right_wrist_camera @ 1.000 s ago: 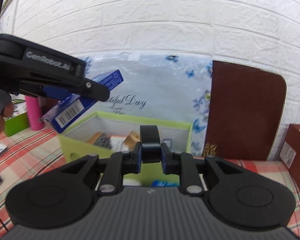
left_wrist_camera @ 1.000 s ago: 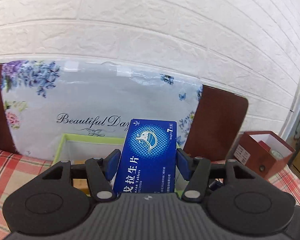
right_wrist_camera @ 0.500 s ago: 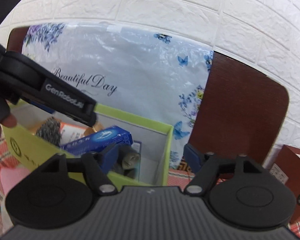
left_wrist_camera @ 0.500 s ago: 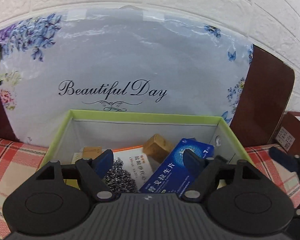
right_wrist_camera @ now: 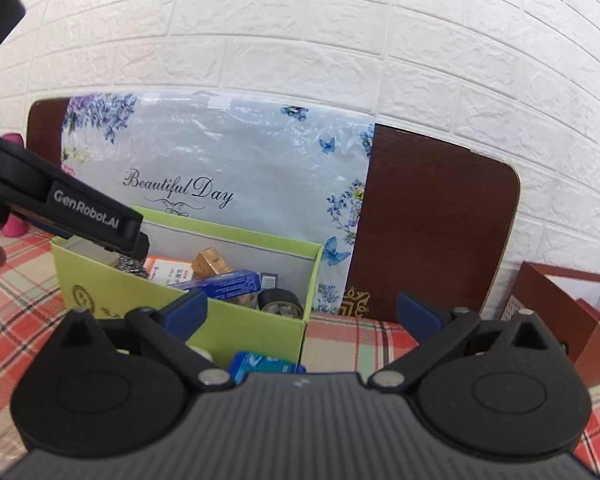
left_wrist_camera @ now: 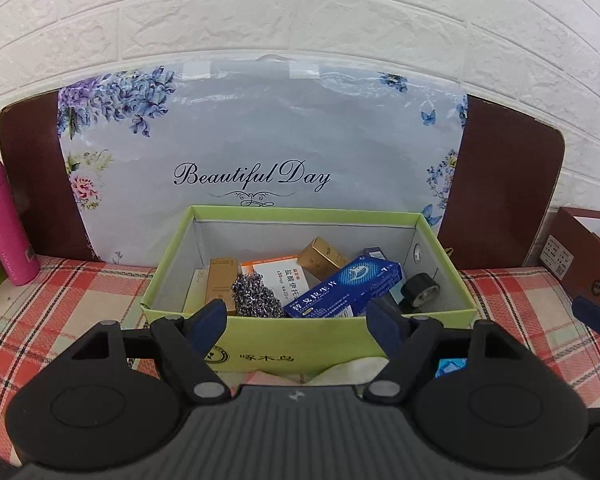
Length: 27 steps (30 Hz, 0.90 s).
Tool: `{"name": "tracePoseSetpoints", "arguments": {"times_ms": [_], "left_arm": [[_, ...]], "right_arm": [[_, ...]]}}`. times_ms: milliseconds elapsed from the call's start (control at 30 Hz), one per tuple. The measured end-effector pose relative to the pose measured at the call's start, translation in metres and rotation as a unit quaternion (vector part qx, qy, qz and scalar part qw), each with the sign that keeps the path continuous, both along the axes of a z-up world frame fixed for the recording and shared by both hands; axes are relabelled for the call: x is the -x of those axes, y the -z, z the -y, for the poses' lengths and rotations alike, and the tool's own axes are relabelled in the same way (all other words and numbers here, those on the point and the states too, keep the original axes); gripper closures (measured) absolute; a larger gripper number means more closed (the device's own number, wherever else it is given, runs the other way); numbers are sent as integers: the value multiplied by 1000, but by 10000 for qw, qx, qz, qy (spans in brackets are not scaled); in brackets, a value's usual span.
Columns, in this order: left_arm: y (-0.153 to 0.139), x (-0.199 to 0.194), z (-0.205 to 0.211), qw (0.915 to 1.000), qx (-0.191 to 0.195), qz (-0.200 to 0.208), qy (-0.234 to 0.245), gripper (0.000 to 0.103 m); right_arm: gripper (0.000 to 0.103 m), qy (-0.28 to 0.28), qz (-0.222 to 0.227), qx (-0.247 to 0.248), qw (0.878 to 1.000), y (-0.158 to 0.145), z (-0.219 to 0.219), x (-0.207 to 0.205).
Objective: Organize objects
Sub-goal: 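Carry blue box and black tape into the lime-green box and release both, then grasp the pink-cuffed glove with the left gripper while the right gripper grasps the clear tube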
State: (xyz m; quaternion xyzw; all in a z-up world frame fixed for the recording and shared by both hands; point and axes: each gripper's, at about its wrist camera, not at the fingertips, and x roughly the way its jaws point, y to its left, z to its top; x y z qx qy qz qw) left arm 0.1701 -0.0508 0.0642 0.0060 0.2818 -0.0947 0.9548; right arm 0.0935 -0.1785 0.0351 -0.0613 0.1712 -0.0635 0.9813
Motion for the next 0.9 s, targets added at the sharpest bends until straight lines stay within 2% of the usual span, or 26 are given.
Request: {"name": "tracePoseSetpoints", "arguments": {"times_ms": [167,267,333,433,633,800,900], "left_arm": [[-2,29,-1,9999,-11,-8,105,23],[-1,50,-4,9994,-157,41,303,23],[1,64,-7,9991,-265,82,326,23],[9,84,-14,9991,-212,42,364,21],[43,116,-18,9958,2,-438,800,21],[74,130,-8,9856,205,-864,1436,21],[85,128,7,9805,114,-974,1701,21]], "right_arm": [[0,54,-43,-47,10000,-2,5,35],[0,15,-68,-67,10000,-2,8,57],[0,13,-106,-58,9999,1,10,73],[0,48,-215,-89,9997,10,13,93],[0,212,-599,-251,9977,39,23,120],[0,457,-766,-467,9949,55,37,135],[0,586,-751,-575,9938,58,45,142]]}}
